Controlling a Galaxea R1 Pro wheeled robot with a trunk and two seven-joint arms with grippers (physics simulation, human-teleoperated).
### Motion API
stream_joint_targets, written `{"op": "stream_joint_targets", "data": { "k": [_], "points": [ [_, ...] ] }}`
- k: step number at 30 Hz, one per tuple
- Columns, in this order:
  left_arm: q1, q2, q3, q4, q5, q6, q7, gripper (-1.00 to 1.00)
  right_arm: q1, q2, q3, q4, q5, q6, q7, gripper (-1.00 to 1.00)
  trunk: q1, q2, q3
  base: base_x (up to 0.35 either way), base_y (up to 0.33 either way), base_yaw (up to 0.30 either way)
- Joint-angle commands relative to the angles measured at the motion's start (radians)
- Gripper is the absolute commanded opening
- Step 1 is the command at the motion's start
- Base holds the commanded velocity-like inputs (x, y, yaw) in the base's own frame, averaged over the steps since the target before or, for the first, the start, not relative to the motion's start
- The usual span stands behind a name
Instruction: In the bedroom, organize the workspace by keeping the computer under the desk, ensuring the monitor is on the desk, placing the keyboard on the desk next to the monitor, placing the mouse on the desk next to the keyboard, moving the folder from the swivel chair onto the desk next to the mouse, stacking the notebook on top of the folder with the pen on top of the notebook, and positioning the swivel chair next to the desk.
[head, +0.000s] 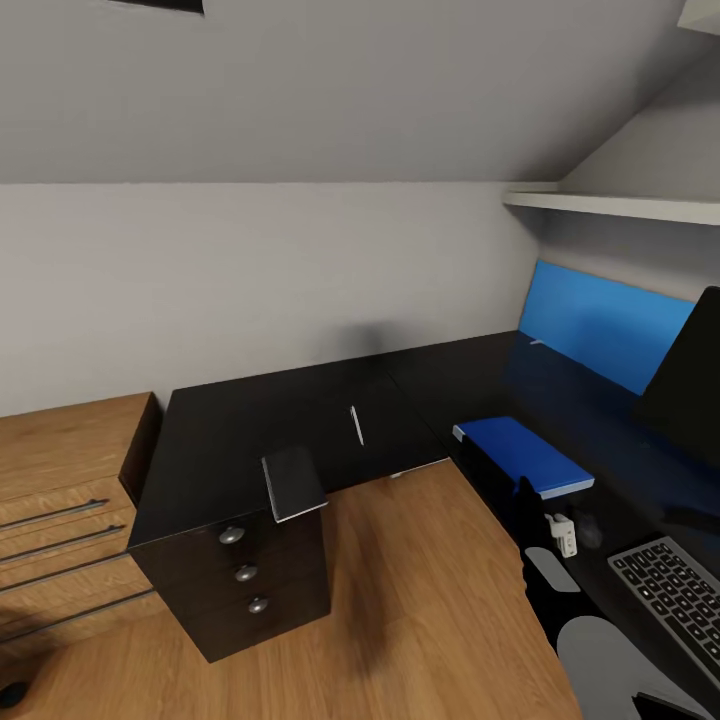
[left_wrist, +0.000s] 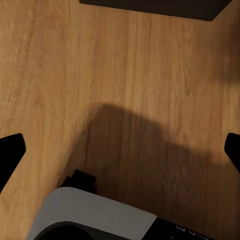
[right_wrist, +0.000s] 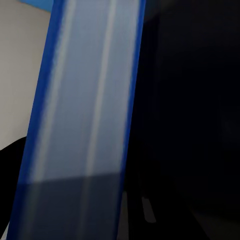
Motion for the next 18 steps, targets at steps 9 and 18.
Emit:
{"op": "stream_joint_targets", "data": {
  "k": [9, 18],
  "points": [
    [-0.001, 0.001, -0.007, 0.001, 0.011, -0.005, -0.002, 1.0, 0.0, 0.0, -0.002, 0.004, -0.02, 0.002, 0.007, -1.0, 0.0, 0.0, -0.001, 0.0, 0.0, 0.0],
    [-0.001, 0.001, -0.007, 0.001, 0.011, -0.005, -0.002, 1.0, 0.0, 0.0, -0.002, 0.004, -0.02, 0.002, -0.013, 1.0, 0.0, 0.0, -0.001, 0.0, 0.0, 0.0]
  ]
}}
